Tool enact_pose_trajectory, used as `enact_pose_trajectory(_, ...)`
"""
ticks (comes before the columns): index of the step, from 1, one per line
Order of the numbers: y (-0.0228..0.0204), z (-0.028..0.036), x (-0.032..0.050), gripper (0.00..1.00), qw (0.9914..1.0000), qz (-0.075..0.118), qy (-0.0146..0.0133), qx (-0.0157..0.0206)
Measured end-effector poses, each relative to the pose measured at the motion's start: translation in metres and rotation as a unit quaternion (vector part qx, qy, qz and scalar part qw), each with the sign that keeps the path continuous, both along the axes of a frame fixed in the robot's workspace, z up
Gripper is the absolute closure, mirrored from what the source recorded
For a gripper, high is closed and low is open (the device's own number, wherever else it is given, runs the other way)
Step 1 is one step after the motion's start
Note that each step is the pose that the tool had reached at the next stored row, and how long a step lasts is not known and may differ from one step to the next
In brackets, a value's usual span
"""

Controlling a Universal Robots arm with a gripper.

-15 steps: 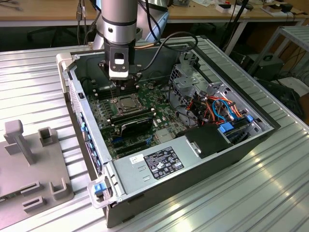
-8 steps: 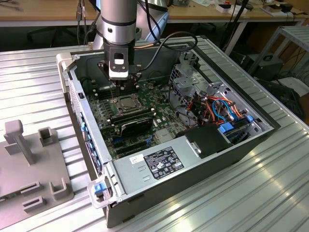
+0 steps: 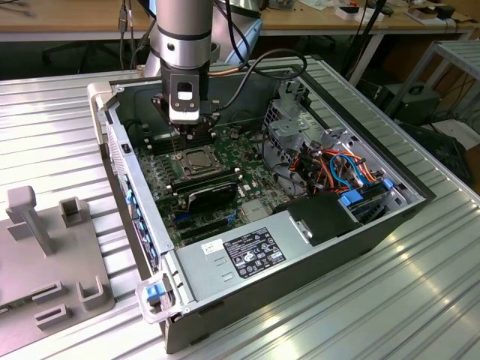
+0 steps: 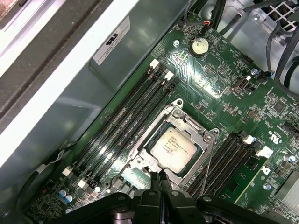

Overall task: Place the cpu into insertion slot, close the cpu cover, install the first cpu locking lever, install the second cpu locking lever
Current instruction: 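Install the first cpu locking lever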

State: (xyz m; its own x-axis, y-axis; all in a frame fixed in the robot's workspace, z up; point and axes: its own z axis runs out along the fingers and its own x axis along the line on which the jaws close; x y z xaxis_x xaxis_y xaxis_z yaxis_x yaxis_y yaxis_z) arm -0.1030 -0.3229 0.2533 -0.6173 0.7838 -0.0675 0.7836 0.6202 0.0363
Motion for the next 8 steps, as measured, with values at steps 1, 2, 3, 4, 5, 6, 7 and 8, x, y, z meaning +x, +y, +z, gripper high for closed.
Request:
enact_pose_trajectory(1,0.0,0.0,0.0,0.89,1.0,0.0,0.0,0.0)
enact_pose_trajectory(2,0.0,0.0,0.0,0.89,1.0,0.0,0.0,0.0)
enact_pose_trajectory(3,0.0,0.0,0.0,0.89,1.0,0.0,0.0,0.0)
enact_pose_trajectory(4,0.0,0.0,0.0,0.89,1.0,0.001,0.0,0.0)
enact_pose_trajectory(5,-0.0002,0.0,-0.0004,0.89,0.99992,0.013,0.0,0.0)
enact_pose_trajectory(6,-0.0002,-0.0002,-0.0026,0.89,0.99937,0.036,0.0004,0.0003)
enact_pose_trajectory(7,-0.0002,-0.0003,-0.0047,0.89,0.99928,0.038,0.0004,0.0005)
enact_pose_trajectory(8,-0.0002,-0.0003,-0.0063,0.89,0.99924,0.039,0.0005,0.0006)
